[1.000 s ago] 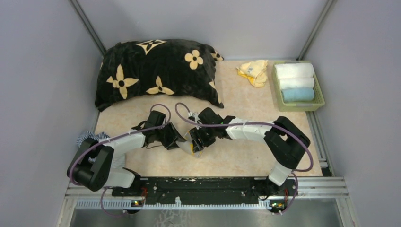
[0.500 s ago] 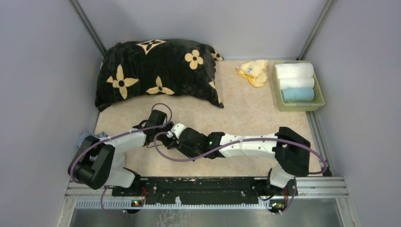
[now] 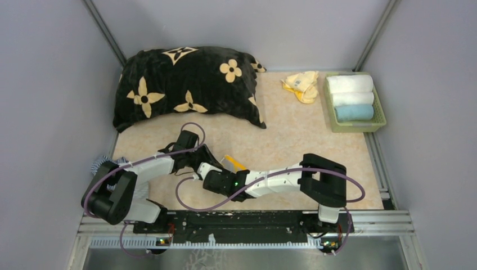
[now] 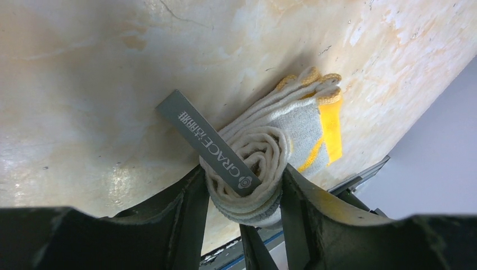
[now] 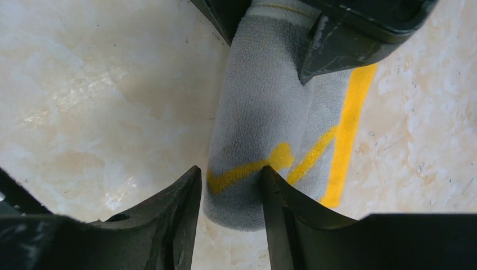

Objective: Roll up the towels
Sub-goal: Roll the towel at the center of the board.

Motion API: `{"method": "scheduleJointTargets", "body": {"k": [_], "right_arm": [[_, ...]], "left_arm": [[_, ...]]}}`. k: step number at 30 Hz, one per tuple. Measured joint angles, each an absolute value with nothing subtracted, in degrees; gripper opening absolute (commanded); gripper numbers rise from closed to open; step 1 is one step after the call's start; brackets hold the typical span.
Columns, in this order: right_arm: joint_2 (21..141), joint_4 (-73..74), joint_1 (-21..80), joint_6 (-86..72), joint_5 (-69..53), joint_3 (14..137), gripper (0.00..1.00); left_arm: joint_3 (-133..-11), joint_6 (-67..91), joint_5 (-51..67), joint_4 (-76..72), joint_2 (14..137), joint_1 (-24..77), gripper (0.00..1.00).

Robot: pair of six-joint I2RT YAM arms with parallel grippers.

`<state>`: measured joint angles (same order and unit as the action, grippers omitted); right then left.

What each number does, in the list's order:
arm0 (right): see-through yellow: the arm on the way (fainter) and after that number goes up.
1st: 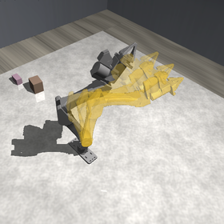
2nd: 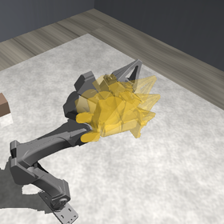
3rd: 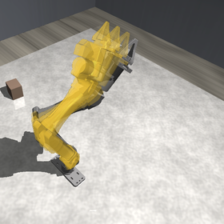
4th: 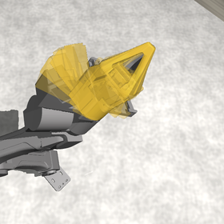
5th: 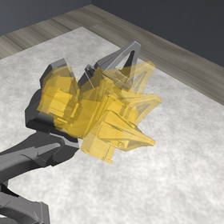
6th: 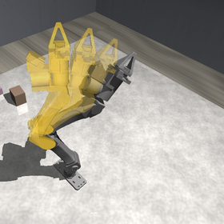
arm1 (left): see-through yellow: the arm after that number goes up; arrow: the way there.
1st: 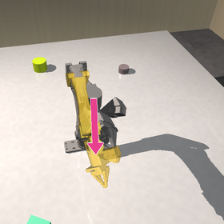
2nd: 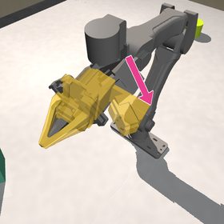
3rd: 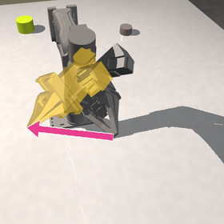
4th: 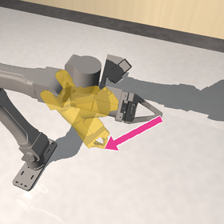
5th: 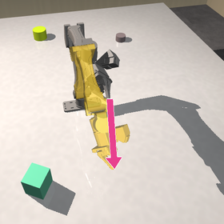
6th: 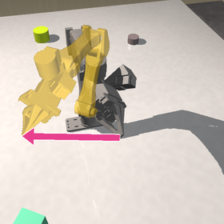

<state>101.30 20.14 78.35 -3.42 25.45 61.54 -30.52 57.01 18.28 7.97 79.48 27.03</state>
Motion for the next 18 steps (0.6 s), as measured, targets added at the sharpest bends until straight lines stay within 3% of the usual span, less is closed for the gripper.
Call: {"method": "scheduleJointTargets", "body": {"k": [7, 12, 18], "right_arm": [[103.9, 19.3, 78.8, -3.4, 29.1, 61.7, 0.32], [105.0, 20.1, 78.1, -3.2, 29.3, 62.8, 0.18], [102.5, 18.4, 72.7, -3.7, 18.2, 62.2, 0.05]], "left_arm": [[-30.8, 56.9, 18.9, 7.7, 79.9, 27.0, 0.57], [-31.1, 56.1, 19.4, 7.9, 80.1, 26.0, 0.59], [-32.1, 54.2, 18.9, 9.7, 79.4, 23.4, 0.69]]}}
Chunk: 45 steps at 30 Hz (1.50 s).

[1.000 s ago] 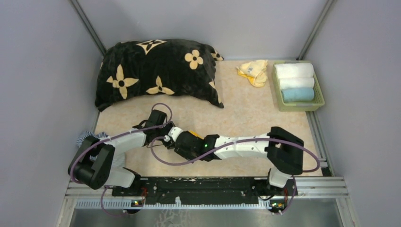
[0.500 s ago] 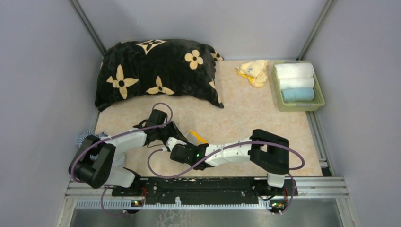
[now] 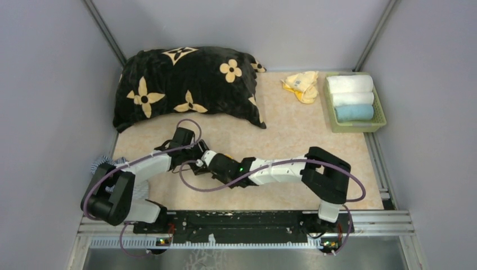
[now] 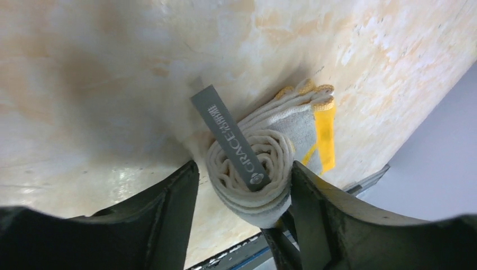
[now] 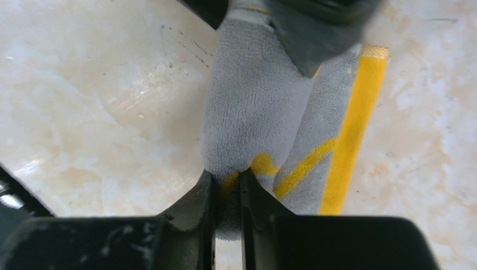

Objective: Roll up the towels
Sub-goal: Roll the towel at the center of the board.

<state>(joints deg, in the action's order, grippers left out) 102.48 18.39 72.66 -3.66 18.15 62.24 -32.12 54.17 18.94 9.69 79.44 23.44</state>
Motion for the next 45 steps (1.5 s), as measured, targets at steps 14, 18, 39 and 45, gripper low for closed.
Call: {"method": "scheduleJointTargets", "body": {"k": [14, 18, 39, 45], "right_arm": [[104.2, 0.6, 50.4, -17.7, -35.4, 55.4, 0.03], [107.9, -4.9, 47.0, -23.4, -45.1, 54.5, 0.03], [107.1, -5.5, 43.0, -28.9, -47.7, 51.1, 0.47], [98.7, 10.9, 48.2, -20.6, -27.9, 55.5, 0.57]], "left_arm": [[-29.5, 54.5, 13.1, 16.2, 64.4, 21.6, 0.73], [-26.2, 56.0, 14.0, 16.3, 62.4, 21.6, 0.72], [-26.7, 59.2, 18.1, 6.0, 75.0, 24.8, 0.59], [-26.7, 59.6, 17.8, 6.1, 75.1, 24.8, 0.59]]}}
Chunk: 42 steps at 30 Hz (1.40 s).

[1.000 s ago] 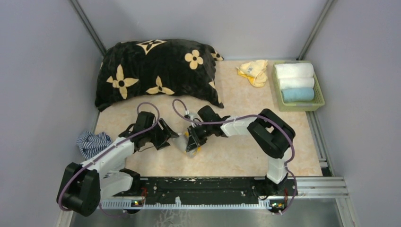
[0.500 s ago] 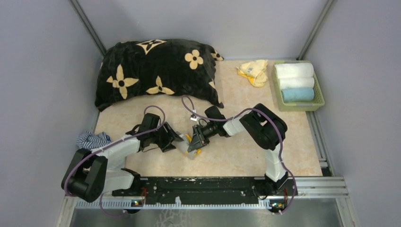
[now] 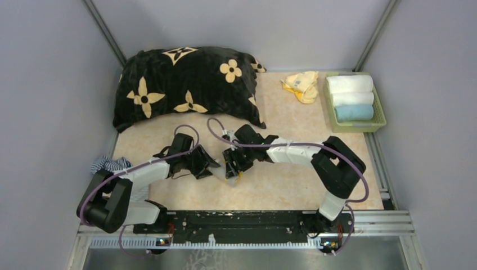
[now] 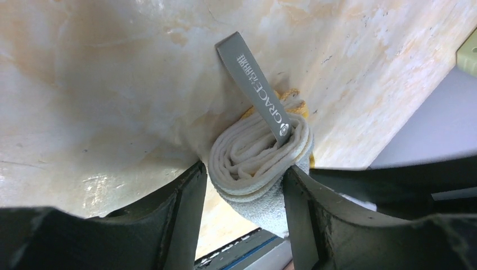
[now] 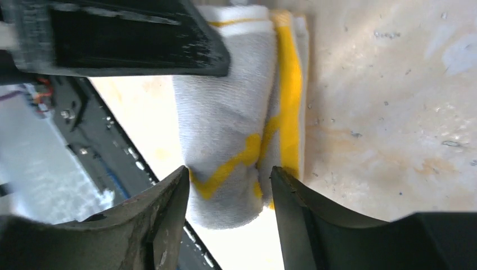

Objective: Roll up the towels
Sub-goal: Roll the towel at the center of the board.

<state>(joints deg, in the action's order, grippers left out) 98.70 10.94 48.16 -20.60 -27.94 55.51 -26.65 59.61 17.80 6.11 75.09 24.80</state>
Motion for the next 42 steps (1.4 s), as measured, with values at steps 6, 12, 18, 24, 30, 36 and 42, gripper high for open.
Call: {"method": "scheduleJointTargets", "body": {"k": [6, 12, 18, 24, 30, 36, 42], "right_arm": [[94.8, 20.5, 60.8, -14.2, -5.3, 63.4, 0.58], [95.9, 24.3, 71.8, -8.1, 13.4, 67.2, 0.58], [102.7, 25.6, 76.4, -4.1, 22.2, 69.1, 0.57], [107.2, 25.8, 77.1, -1.0, 27.9, 69.6, 0.57], [109.0, 25.1, 76.8, 1.4, 31.4, 69.3, 0.57], [109.0, 24.4, 75.5, 2.7, 30.3, 69.0, 0.54], [109.0, 23.9, 72.5, 3.4, 26.3, 69.1, 0.51]], "left_arm": [[-26.7, 60.6, 18.4, 5.3, 75.9, 24.8, 0.59], [-26.7, 61.1, 18.7, 4.9, 76.2, 24.8, 0.59], [-26.5, 61.5, 18.8, 4.5, 76.2, 24.8, 0.59], [-26.4, 61.7, 19.1, 3.9, 76.4, 24.8, 0.6], [-26.4, 61.7, 19.2, 3.5, 76.5, 24.8, 0.63], [-26.7, 61.6, 19.8, 3.0, 77.0, 24.8, 0.66], [-27.9, 60.5, 20.3, 3.2, 78.0, 24.9, 0.69]]}}
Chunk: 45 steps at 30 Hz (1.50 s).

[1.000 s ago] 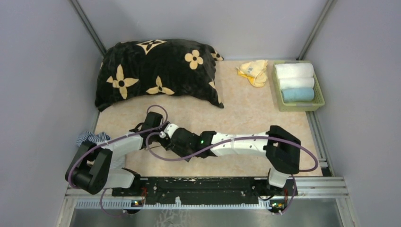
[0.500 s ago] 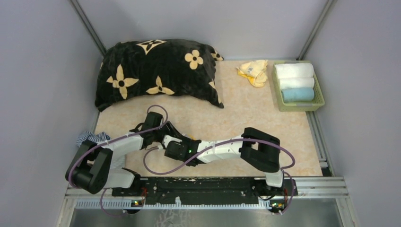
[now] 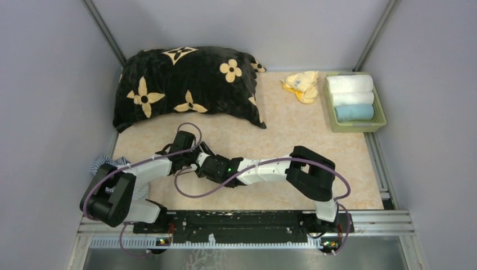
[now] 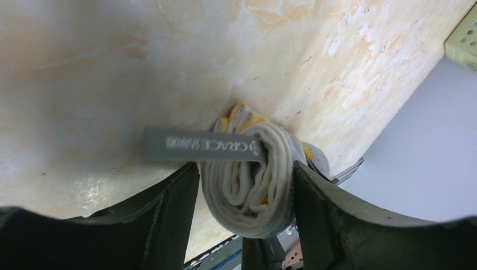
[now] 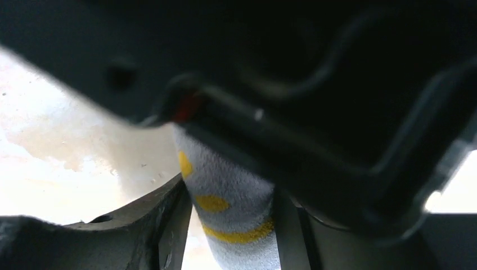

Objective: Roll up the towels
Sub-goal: Roll the towel at the center of the board, then pick up the towel at the center of the board.

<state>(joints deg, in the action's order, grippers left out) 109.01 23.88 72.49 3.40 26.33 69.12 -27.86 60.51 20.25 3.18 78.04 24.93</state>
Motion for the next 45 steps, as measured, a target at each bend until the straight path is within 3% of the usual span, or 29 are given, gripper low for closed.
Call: {"method": "scheduleJointTargets", "body": {"k": [10, 24, 41, 45], "right_arm": [[109.3, 24.3, 68.0, 4.1, 17.9, 70.3, 0.46], [109.5, 23.8, 62.3, 2.3, 6.0, 71.6, 0.22], [102.8, 26.4, 50.7, -13.7, -4.2, 64.7, 0.1], [99.5, 30.1, 44.1, -19.4, -2.6, 62.9, 0.0]], "left_arm": [[-32.1, 56.4, 20.8, 5.5, 81.5, 24.6, 0.72], [-39.6, 48.2, 23.4, 9.8, 87.7, 17.6, 0.73], [-47.1, 28.9, 6.1, 23.7, 80.6, 2.8, 0.74], [-47.6, 24.4, 3.1, 24.1, 74.0, 2.8, 0.75]]}}
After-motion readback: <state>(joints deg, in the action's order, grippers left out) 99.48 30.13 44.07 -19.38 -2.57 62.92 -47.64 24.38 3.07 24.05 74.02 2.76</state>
